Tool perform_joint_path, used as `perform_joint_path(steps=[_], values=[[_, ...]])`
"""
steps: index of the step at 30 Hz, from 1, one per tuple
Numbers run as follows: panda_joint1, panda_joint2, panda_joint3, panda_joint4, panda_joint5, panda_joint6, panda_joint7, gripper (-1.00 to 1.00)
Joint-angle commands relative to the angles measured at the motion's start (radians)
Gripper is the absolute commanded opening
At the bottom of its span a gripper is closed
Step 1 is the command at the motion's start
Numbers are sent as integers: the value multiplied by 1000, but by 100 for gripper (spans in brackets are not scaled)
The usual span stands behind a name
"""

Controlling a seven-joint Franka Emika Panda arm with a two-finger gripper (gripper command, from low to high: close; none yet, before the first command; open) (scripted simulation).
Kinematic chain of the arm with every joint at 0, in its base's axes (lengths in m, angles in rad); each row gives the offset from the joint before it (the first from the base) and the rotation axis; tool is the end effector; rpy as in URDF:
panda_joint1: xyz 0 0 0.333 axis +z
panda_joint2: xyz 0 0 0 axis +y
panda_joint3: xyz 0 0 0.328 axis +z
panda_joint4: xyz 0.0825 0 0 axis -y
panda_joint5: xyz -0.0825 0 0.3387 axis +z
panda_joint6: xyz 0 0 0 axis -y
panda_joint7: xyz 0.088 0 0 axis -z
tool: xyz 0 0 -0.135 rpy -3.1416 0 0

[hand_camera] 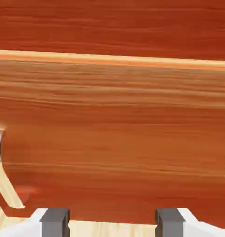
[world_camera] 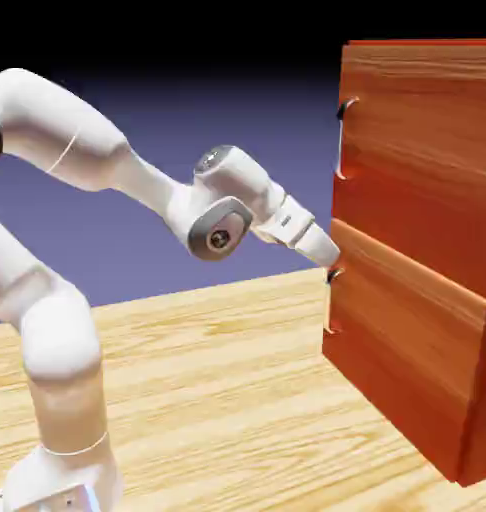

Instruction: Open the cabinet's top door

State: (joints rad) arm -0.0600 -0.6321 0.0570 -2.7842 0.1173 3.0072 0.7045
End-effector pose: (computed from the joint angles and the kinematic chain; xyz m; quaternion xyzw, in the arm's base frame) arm 0.3606 -0.0073 0.5067 -0.8360 0.3595 -0.3845 0.1552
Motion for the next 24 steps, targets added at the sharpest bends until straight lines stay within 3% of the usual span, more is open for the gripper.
perform_joint_path(steps=[1, 24], values=[[-27, -23, 21, 10, 44, -11, -14, 0], [-640, -553, 507, 230, 1044, -265, -325, 0]])
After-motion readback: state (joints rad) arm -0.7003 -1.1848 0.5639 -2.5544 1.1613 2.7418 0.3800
